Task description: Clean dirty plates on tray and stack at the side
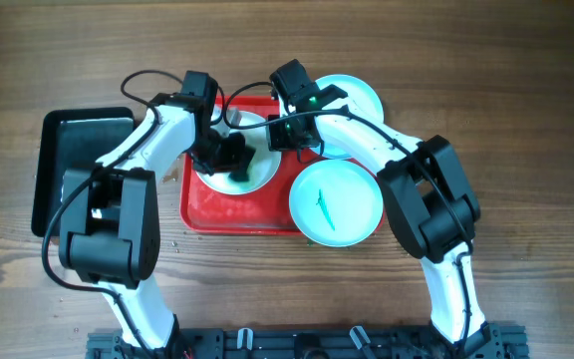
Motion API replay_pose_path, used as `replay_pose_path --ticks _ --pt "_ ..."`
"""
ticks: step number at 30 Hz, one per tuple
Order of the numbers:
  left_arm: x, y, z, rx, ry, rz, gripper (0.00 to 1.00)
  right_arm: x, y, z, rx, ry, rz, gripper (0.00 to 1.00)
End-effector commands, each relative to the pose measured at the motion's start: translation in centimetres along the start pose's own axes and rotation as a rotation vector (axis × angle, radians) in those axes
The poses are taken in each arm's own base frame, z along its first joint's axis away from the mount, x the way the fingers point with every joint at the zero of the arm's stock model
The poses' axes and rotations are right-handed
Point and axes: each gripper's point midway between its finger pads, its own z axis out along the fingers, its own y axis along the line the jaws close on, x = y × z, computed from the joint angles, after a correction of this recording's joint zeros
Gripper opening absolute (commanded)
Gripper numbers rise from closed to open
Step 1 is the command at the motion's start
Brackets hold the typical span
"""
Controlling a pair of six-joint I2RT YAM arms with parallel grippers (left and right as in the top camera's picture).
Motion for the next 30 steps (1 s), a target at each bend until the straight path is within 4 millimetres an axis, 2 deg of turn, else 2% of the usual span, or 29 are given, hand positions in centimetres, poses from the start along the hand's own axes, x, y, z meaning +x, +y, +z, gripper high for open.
replay_pose_path --ticks 1,5,7,8,12,15,19,22,24,27,30 --pt "-3.0 -0.5 0.5 0.018 -0.117 0.095 0.04 0.4 -0.9 0.4 0.026 0.017 0.023 0.04" --pt "-6.7 4.9 -1.1 -0.301 -0.303 -0.063 0.04 0.5 -1.0 0.4 0.028 0.020 0.024 0.04" --pt "-7.5 7.4 -2.4 -0.439 -0.374 -0.144 0.04 0.5 -1.0 0.4 0.028 0.020 0.023 0.04" --pt "-7.6 8.0 -2.8 -0.469 -0.389 -0.171 0.04 0.5 -1.0 0.4 0.028 0.020 0.023 0.04" --pt "-6.8 8.1 -4.1 -0.455 -0.321 -0.215 0.04 0.6 -1.0 0.4 0.029 0.023 0.009 0.04" --pt "-5.9 7.1 -8.7 -0.458 -0.225 -0.257 0.04 0.7 -0.9 0.4 0.025 0.027 0.010 0.04" --pt "-6.0 6.5 -15.1 -0.465 -0.226 -0.304 0.04 1.2 -0.7 0.4 0.008 0.055 0.012 0.04" --pt "-6.3 7.1 -20.0 -0.458 -0.304 -0.351 0.04 1.7 -0.1 0.3 -0.026 0.077 -0.015 0.04" --pt "-6.2 8.3 -22.2 -0.456 -0.360 -0.390 0.04 1.5 0.7 -0.7 -0.060 0.069 -0.060 0.04" --pt "-5.6 9.5 -23.0 -0.450 -0.356 -0.429 0.04 0.5 1.4 -3.5 -0.049 0.012 -0.137 0.04" --pt "-5.3 9.1 -22.4 -0.407 -0.333 -0.436 0.04 -0.8 0.9 -6.9 0.066 -0.081 -0.183 0.04"
